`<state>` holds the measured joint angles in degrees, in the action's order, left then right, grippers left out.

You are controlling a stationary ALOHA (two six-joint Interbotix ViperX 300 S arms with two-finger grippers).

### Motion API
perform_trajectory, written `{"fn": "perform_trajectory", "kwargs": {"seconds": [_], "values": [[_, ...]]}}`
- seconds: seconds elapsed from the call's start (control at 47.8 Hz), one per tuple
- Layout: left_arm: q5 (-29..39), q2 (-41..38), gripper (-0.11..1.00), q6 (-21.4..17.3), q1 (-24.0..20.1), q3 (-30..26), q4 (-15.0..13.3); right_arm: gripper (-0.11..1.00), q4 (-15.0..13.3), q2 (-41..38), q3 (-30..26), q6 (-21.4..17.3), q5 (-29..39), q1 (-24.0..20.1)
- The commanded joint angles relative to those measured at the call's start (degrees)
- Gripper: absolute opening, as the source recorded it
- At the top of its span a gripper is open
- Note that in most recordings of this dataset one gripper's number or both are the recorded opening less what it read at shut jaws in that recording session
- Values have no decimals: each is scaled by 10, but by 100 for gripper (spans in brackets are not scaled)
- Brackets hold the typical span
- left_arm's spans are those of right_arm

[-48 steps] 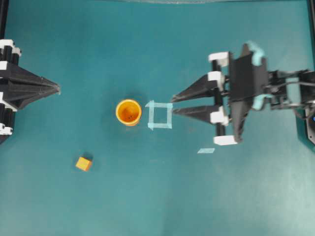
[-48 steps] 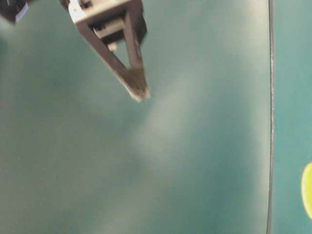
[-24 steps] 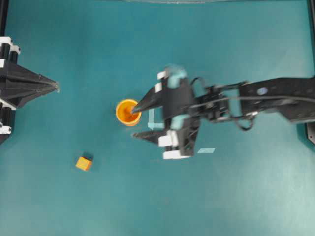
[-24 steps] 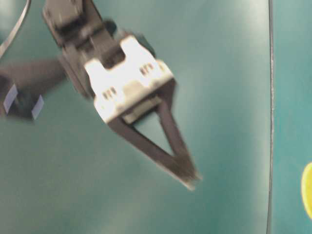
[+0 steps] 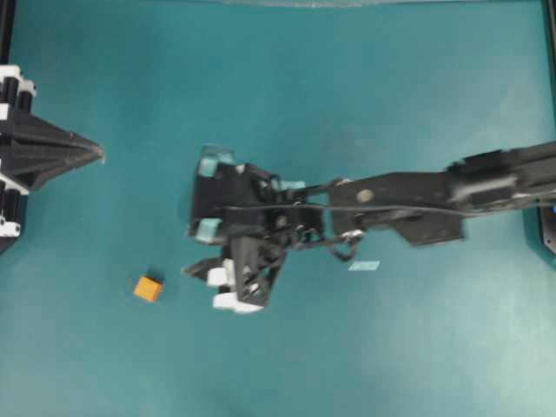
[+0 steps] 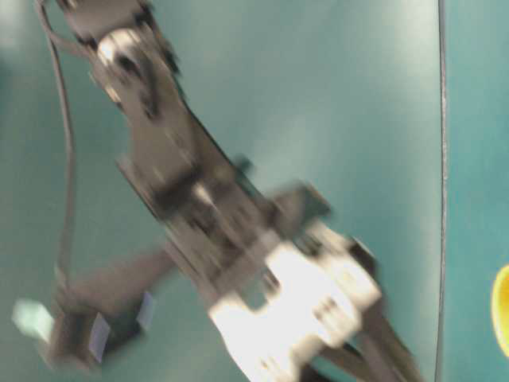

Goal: Move the block toward the cup with right arm.
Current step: 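Lower the open right gripper over the orange cube beside the cup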

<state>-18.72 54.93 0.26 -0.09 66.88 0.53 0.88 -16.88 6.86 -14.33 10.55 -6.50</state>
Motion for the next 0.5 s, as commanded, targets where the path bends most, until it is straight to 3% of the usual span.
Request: {"fn": "perform_trajectory", "kwargs": {"seconds": [0.0,0.209,0.481], "values": [[-2,-5,0,2,-1,-15,1,63,3,-9,-38,-7,2,-9],[-1,-5,0,1,-1,-15,1,63,3,-68,-101,-11,11,-17],[0,-5,0,1,-1,-15,1,62,3,-123,-140,-11,13,-21]]}}
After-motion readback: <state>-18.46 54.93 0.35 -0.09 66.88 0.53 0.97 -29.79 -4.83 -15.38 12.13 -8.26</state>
